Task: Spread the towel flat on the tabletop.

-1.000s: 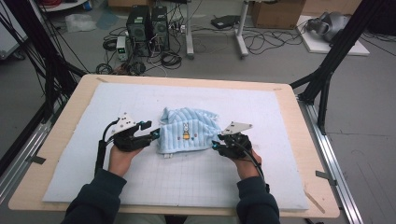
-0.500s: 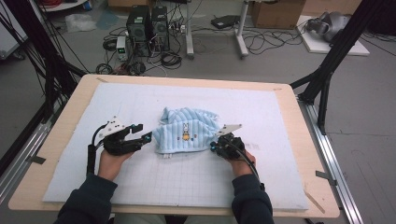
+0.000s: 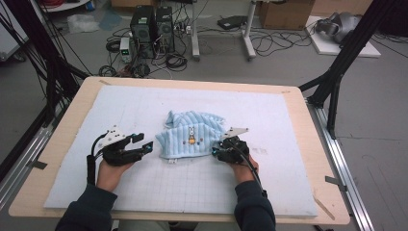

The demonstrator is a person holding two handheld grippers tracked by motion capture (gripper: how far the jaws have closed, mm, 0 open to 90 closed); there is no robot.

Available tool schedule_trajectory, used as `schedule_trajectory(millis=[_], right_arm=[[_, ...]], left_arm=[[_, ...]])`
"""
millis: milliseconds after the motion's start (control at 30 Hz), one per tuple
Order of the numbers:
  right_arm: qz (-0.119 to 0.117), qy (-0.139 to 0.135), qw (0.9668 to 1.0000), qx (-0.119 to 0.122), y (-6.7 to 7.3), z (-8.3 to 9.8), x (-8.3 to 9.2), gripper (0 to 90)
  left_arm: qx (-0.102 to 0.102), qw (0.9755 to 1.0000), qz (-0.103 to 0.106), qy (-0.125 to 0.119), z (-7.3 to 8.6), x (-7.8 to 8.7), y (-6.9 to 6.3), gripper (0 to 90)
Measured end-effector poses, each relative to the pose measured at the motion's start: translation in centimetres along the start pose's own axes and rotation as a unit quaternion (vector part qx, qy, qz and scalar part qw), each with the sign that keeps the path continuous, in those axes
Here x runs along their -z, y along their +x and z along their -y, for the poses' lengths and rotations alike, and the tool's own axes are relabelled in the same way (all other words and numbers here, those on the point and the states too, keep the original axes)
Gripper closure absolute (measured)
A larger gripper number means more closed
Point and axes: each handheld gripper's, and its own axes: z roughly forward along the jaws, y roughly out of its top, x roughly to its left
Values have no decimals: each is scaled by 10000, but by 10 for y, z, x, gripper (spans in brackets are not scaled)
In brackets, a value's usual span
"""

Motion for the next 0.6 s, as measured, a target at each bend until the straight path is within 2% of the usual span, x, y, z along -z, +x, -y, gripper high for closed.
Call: schedule_trajectory(millis=[100, 167, 233, 367, 500, 567, 600], right_arm=[[70, 69, 9999, 28, 4, 1, 2, 831], [-85, 231, 9997, 21, 8, 3, 10, 839], [-119, 254, 9996, 81, 11, 6, 14, 838], [-403, 199, 9989, 142, 23, 29, 36, 837], [-460, 113, 9988, 78, 29, 51, 60, 832], [-459, -60, 9989, -30, 29, 58, 68, 794], [-445, -203, 9987, -122, 29, 61, 72, 726]], left_arm=[[23, 10000, 3, 45, 4, 4, -1, 451], [24, 10000, 16, 53, 5, 6, -2, 460], [9, 10000, 35, 54, 6, 10, -4, 463], [-12, 9999, 63, 94, 8, 13, -10, 472], [-78, 9994, 191, 284, 11, 9, -19, 480], [-171, 9985, 285, 427, 13, 3, -25, 482], [-246, 9980, 319, 497, 13, 0, -29, 482]])
